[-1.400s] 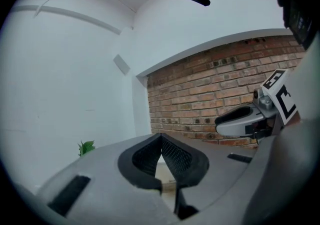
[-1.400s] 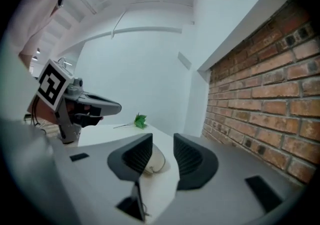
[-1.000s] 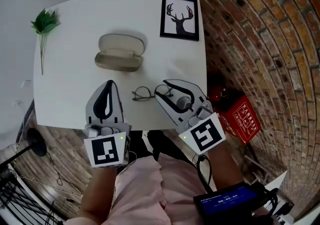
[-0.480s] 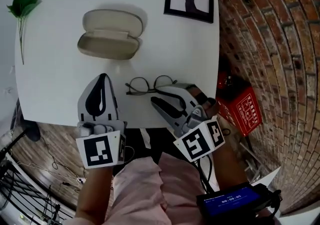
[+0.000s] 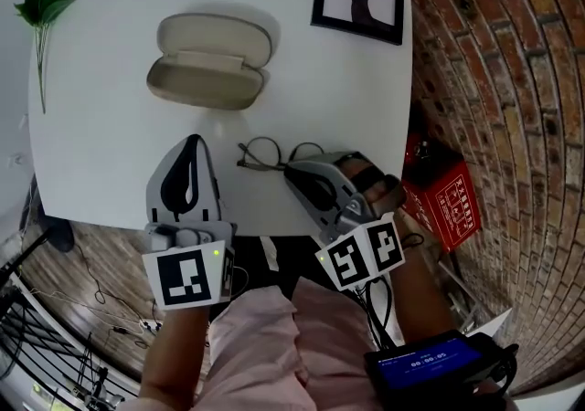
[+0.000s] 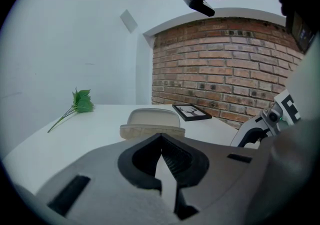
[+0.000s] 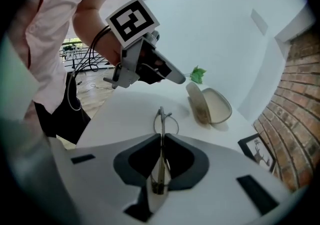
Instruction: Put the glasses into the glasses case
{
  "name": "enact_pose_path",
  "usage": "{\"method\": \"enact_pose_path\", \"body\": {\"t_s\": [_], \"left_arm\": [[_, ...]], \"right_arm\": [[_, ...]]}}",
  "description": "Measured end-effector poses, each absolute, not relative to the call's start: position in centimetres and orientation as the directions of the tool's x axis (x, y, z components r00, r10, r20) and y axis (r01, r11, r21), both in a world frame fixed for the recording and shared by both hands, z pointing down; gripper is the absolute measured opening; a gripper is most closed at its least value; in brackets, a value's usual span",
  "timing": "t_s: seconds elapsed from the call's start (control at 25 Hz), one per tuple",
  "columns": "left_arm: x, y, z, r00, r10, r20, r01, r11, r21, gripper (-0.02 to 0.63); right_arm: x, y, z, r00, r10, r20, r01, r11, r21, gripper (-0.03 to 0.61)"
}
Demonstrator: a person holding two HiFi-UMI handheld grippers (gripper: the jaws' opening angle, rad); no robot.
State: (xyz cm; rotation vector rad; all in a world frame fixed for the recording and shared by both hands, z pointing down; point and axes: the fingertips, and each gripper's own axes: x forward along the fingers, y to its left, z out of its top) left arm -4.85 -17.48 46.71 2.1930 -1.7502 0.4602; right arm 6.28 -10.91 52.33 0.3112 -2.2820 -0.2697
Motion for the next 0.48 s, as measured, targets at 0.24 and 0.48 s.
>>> {"method": "enact_pose_path", "body": {"t_s": [0.24,0.48], "left_arm": [[-5.4,-17.6,45.5,0.210,-0.892,0.401,-0.975,-0.220,0.021,0.008],[-5.8,-18.6,40.7,0.208,-0.929,0.305,-0.975,-0.222,-0.012,0.007]], "right_arm": [[5.6,-11.3,50.5,-0.681,-0.307,0.664,-0.161,0.948,0.273,0.029],[5.6,-13.2,44.7,-0.718,-0.376,0.586,-0.271,0.926,0.263,0.028]]}}
